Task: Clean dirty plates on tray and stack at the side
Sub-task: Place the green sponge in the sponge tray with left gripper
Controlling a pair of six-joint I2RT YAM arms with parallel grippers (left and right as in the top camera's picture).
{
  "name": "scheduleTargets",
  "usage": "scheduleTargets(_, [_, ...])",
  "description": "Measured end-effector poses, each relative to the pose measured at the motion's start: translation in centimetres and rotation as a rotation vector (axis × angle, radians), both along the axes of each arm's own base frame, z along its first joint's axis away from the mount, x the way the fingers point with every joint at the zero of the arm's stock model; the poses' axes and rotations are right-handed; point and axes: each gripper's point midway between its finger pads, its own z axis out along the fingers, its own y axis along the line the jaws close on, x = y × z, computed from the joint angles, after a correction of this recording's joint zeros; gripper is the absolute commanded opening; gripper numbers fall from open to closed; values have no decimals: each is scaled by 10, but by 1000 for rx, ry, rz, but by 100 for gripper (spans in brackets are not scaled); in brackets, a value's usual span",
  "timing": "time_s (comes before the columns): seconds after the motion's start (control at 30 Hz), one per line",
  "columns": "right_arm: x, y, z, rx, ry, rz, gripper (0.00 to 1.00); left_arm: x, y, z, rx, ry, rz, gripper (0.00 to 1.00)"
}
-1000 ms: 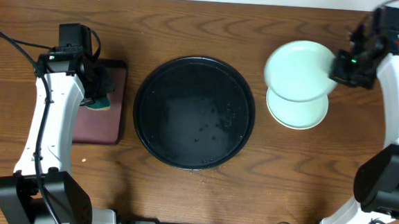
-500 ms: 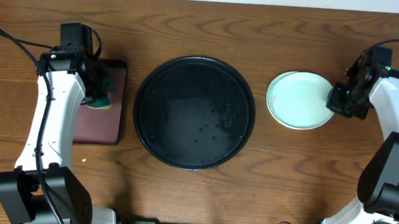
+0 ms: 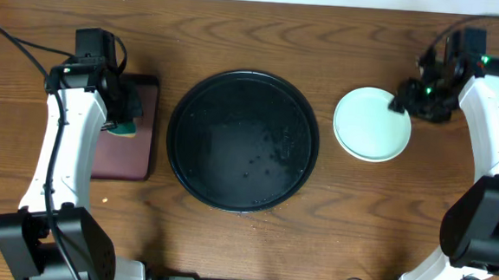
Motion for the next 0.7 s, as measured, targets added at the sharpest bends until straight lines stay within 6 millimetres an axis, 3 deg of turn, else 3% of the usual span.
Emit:
scheduleTargets(0.17, [13, 34, 26, 48, -79, 103, 78, 13, 6, -19, 11, 19, -37, 7])
scheduleTargets(0.37, [7, 64, 26, 74, -67, 172, 79, 27, 10, -76, 0, 113, -51, 8])
scheduleTargets(0.5, [3, 70, 26, 79, -56, 187, 79, 25, 9, -103, -12, 176, -52, 25])
scheduleTargets(0.63, [4, 70, 26, 79, -57, 187, 78, 24, 9, -111, -15, 195, -58, 43])
scheduleTargets(0.67, [4, 70, 26, 78, -58, 187, 78, 23, 9, -110, -14, 195, -61, 49])
scheduleTargets(0.7, [4, 70, 26, 79, -58, 187, 77, 22, 9, -110, -14, 199, -61, 61])
